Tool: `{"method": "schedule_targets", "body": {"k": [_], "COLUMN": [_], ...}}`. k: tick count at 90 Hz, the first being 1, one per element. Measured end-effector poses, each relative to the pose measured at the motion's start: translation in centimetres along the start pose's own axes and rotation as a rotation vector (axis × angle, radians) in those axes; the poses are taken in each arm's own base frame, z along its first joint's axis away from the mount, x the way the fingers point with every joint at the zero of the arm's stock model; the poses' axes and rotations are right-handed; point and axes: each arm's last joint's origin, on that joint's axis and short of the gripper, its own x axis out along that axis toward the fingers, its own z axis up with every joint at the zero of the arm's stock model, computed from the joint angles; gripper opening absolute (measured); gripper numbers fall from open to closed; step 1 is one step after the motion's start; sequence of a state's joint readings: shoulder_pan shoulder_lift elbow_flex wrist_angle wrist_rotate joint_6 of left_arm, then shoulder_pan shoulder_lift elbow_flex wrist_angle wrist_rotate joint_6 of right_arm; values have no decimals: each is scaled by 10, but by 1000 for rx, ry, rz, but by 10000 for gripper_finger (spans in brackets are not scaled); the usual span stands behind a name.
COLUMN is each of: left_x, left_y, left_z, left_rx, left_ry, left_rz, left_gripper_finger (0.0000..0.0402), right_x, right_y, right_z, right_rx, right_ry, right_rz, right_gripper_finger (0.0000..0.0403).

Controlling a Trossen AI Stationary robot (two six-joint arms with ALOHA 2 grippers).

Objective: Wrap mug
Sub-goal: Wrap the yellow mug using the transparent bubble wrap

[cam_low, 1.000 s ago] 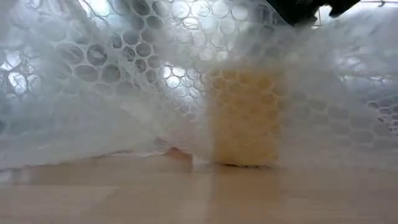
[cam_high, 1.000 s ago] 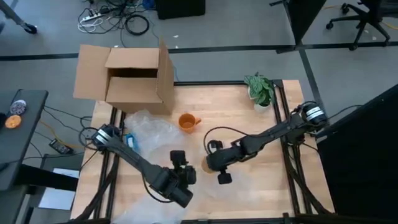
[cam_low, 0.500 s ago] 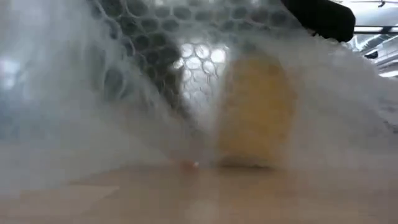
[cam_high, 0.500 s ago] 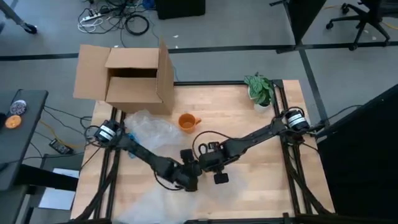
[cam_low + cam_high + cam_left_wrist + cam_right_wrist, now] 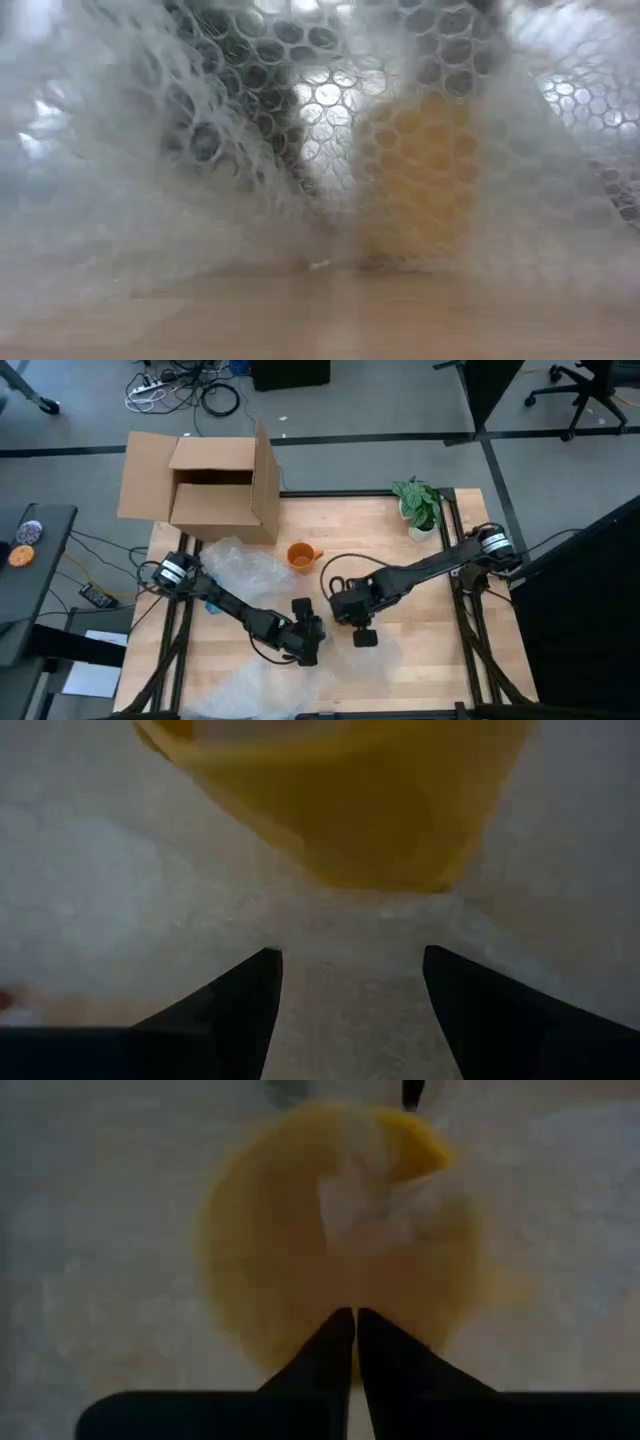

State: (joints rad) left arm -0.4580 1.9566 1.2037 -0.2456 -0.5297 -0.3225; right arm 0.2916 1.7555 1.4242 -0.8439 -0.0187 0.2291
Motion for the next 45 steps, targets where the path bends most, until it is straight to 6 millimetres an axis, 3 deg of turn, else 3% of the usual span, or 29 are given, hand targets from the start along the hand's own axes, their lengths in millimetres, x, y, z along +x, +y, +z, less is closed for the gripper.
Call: {"method": "schedule_targets", "body": {"k": [14, 25, 33, 45], "left_x": [-2, -4, -4, -11], "left_y": [1, 0, 0, 1], "left_z": [1, 6, 8, 10], "left_rx": [4, -2, -2, 14], "left_ry": [6, -6, -7, 13], "left_rz": [2, -2, -2, 2], "left_gripper_finger": [229, 229, 229, 229], "right_x": [-21, -23, -14, 16], "right_y": [5, 12, 16, 16], "right_z": [8, 15, 19, 19], "right_rx": [-4, -37, -64, -67], "right_ry": [-152, -238, -257, -178], "right_rz": [36, 65, 80, 65], "right_gripper_finger": [0, 0, 0, 0]}}
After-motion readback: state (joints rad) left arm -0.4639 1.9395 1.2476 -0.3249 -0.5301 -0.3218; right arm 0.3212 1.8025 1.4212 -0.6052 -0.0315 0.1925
